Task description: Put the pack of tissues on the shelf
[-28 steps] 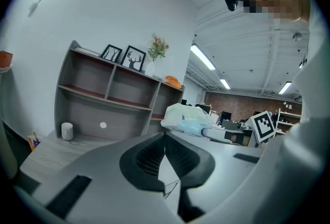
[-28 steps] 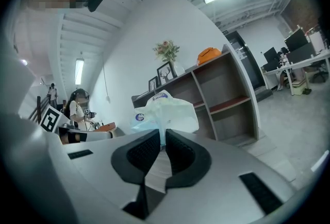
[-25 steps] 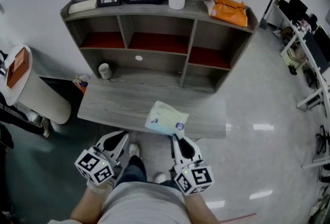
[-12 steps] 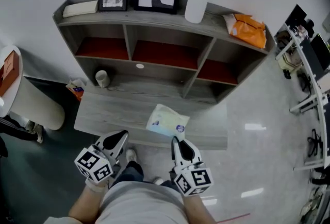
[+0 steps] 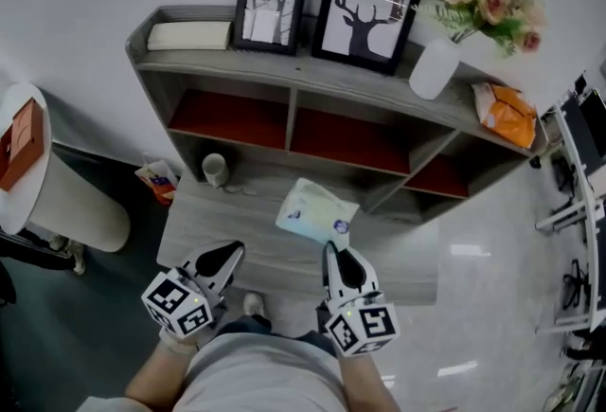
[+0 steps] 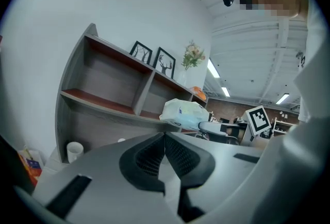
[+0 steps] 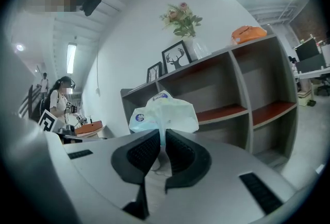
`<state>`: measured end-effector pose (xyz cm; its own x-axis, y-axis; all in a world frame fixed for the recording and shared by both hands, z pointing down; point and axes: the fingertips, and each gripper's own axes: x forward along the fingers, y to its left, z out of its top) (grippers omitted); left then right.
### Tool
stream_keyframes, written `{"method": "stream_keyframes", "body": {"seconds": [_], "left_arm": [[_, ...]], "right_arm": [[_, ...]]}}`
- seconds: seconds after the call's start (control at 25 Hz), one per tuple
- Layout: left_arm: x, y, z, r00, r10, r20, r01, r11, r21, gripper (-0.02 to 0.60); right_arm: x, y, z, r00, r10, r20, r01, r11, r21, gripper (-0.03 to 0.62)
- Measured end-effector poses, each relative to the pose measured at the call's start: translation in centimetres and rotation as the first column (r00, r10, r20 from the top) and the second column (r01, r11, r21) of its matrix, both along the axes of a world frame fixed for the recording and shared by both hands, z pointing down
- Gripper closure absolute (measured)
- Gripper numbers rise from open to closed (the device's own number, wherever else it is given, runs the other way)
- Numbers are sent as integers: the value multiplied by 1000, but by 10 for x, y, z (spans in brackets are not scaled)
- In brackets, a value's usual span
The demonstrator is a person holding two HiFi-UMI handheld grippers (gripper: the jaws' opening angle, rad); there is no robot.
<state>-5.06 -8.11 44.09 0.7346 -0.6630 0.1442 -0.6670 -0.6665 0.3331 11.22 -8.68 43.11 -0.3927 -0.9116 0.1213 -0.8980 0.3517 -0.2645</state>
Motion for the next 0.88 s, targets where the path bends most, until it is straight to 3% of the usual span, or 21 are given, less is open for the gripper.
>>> {"method": "stream_keyframes", "body": {"seconds": [0.4, 0.88], "left_arm": [[-78, -47, -1, 999, -47, 4, 47, 999, 13, 565], [-129, -53, 5, 981, -192, 12, 192, 981, -26, 565]], "right_arm": [[-87, -73, -18, 998, -66, -18, 66, 997, 42, 551], [-152, -138, -13, 982, -180, -50, 182, 983, 34, 551]]}}
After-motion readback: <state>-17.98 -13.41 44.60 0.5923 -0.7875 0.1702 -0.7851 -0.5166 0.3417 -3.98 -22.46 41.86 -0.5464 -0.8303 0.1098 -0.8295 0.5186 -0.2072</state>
